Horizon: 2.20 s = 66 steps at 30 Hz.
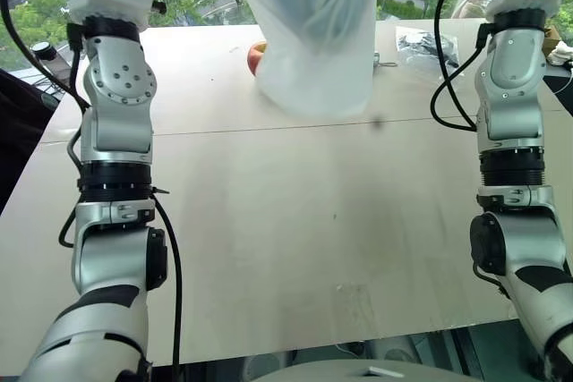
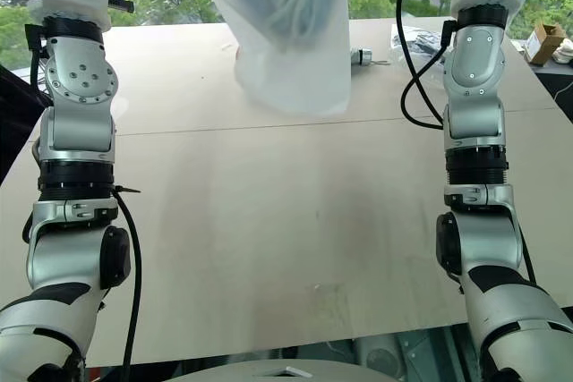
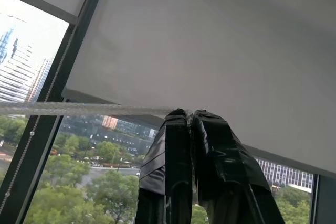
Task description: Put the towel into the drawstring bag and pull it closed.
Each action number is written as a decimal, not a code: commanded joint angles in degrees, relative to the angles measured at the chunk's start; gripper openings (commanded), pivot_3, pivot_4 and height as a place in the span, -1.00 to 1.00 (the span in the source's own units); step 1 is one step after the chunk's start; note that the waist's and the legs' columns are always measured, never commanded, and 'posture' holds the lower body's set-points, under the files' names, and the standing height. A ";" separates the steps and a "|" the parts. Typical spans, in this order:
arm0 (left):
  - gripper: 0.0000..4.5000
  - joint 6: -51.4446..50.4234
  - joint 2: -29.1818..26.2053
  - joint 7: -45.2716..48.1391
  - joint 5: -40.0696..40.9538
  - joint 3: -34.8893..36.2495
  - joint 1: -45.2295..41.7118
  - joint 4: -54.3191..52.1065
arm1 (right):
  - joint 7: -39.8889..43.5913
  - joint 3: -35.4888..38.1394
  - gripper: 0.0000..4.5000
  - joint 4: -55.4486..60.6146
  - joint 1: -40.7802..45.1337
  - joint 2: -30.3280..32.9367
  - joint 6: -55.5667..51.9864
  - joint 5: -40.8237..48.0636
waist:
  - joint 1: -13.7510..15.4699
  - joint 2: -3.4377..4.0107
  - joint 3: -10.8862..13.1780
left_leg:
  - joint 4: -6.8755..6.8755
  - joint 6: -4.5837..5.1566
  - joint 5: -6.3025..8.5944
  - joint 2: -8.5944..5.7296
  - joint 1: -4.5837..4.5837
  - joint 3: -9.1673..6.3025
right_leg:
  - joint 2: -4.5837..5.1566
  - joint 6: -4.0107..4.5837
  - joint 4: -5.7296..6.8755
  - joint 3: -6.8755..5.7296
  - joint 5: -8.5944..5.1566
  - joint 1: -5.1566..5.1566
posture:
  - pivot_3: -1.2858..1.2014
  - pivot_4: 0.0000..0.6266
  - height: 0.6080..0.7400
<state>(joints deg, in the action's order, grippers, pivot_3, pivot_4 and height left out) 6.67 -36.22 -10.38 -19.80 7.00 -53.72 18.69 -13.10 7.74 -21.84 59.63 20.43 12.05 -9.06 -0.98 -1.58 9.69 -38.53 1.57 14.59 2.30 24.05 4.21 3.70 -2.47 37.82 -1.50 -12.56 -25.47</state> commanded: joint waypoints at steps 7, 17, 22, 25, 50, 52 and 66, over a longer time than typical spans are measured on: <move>-0.97 3.05 -2.66 1.19 -1.21 -0.79 0.28 -4.37 | -0.24 1.08 -1.00 3.26 -1.67 1.80 1.19 -0.42 | 0.03 0.00 0.01 | 0.00 0.00 0.00 0.00 0.01 0.02 | 0.00 0.00 -0.01 0.02 0.00 0.00 | 0.03 -0.52 1.00; -0.97 2.62 0.14 0.20 0.00 0.35 -1.86 -4.10 | 2.80 -1.05 -1.00 5.46 -0.99 -1.26 1.05 0.93 | 0.00 0.00 0.00 | -0.03 -0.01 0.00 0.00 -0.09 0.02 | -0.01 0.00 0.06 0.03 0.00 0.06 | 0.03 -0.52 1.00; -0.97 0.32 2.95 -1.33 4.27 3.70 -2.21 -2.78 | 15.53 8.06 -1.00 3.02 0.42 -8.74 -19.07 27.26 | -0.20 -0.01 0.00 | -0.06 0.00 0.00 0.01 -0.18 0.01 | -0.03 0.00 0.05 0.03 0.00 0.16 | 0.03 -0.52 1.00; -0.97 -0.51 4.08 -1.78 6.72 5.33 -2.80 -3.16 | 7.69 15.37 -1.00 -3.77 2.47 -5.14 -20.25 27.78 | 0.19 0.00 0.00 | -0.12 0.00 0.00 0.07 -0.19 -0.06 | -0.06 0.01 0.12 -0.02 0.01 0.21 | 0.03 -0.52 1.00; -0.97 -9.15 12.52 6.72 20.69 7.23 -1.29 -7.97 | 14.23 15.23 -1.00 1.96 1.44 -6.03 -29.60 39.69 | -0.62 -0.02 -0.02 | -0.04 0.00 0.00 0.02 -0.17 -0.11 | -0.01 0.00 0.07 0.01 0.02 0.18 | 0.03 -0.52 1.00; -0.97 -10.45 11.43 1.80 19.30 10.08 -1.00 -6.22 | 19.21 12.95 -1.00 6.14 1.37 -7.25 -32.25 43.02 | 0.15 -0.02 -0.01 | -0.06 0.00 0.00 -0.01 -0.13 -0.11 | 0.05 0.00 0.01 -0.05 0.02 0.20 | 0.03 -0.52 1.00; -0.97 -10.00 13.54 9.71 24.90 7.66 -0.46 -7.07 | 24.50 11.16 -1.00 11.72 -0.82 -8.31 -34.76 46.65 | 0.14 -0.03 -0.02 | -0.06 0.00 0.00 0.02 -0.16 -0.11 | -0.02 -0.01 0.05 -0.03 0.02 0.19 | 0.03 -0.52 1.00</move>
<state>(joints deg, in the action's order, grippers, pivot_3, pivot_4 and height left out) -4.75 -23.21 -3.41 4.37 17.39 -53.18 14.78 12.12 18.49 -11.11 57.24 11.75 -24.42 38.36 -0.84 -1.60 9.68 -38.58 1.57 14.59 2.34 23.89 4.08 3.65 -2.47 37.87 -1.55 -12.55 -25.27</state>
